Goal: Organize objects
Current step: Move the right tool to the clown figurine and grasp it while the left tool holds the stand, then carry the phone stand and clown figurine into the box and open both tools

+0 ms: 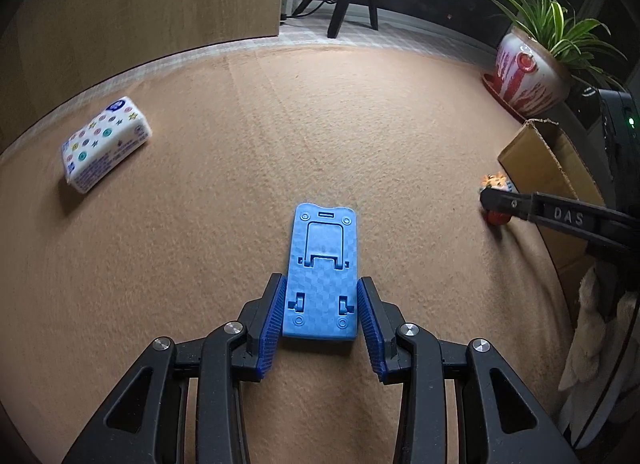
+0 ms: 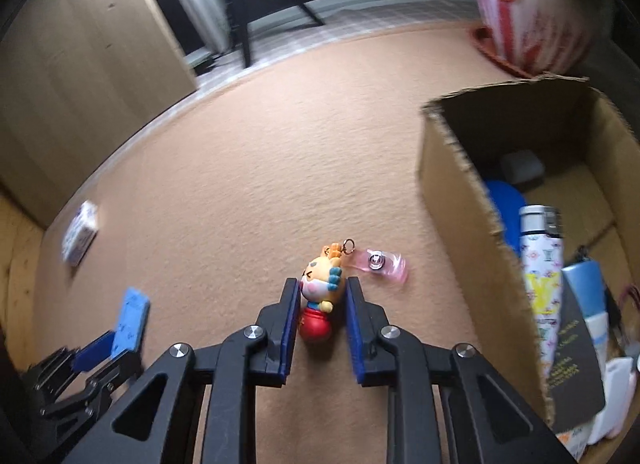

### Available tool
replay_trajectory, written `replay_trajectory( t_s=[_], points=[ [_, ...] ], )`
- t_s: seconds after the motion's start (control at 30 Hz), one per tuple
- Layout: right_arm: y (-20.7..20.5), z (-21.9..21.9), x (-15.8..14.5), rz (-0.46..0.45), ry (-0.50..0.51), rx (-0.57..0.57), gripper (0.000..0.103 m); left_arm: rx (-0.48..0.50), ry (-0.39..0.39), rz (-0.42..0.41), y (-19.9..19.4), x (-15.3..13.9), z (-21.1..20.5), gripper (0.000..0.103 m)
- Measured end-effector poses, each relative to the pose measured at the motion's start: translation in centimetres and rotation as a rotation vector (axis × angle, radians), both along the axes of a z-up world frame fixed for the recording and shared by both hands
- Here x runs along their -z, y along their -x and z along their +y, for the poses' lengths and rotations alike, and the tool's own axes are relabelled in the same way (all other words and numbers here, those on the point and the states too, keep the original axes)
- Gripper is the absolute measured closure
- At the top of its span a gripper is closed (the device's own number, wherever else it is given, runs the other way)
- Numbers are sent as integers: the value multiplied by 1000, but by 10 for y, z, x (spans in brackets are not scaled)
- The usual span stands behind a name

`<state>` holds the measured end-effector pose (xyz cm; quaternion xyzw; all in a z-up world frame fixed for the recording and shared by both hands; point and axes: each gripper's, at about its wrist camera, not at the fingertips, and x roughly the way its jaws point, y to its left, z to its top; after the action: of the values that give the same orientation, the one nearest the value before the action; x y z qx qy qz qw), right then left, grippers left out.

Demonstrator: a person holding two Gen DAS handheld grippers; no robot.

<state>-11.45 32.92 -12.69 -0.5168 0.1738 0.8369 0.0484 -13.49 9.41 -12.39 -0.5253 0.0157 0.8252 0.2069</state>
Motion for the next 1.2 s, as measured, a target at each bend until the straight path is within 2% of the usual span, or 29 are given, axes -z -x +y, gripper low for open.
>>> replay_trajectory(
  t_s=[0.27, 0.77, 1.03, 1.2],
  points=[
    [-11, -24, -2, -10, 10, -147, 83, -55, -44, -23, -8, 0, -8, 64],
    [-64, -8, -44, 53, 62, -171, 83, -79, -86, -34, -38, -15, -2, 64],
    [-94, 14, -79, 121, 40, -157, 83, -39, -110, 37, -51, -52, 20, 64],
    [-114, 37, -98, 157, 11, -123, 83, 16, -136, 78, -54, -76, 50, 64]
  ],
)
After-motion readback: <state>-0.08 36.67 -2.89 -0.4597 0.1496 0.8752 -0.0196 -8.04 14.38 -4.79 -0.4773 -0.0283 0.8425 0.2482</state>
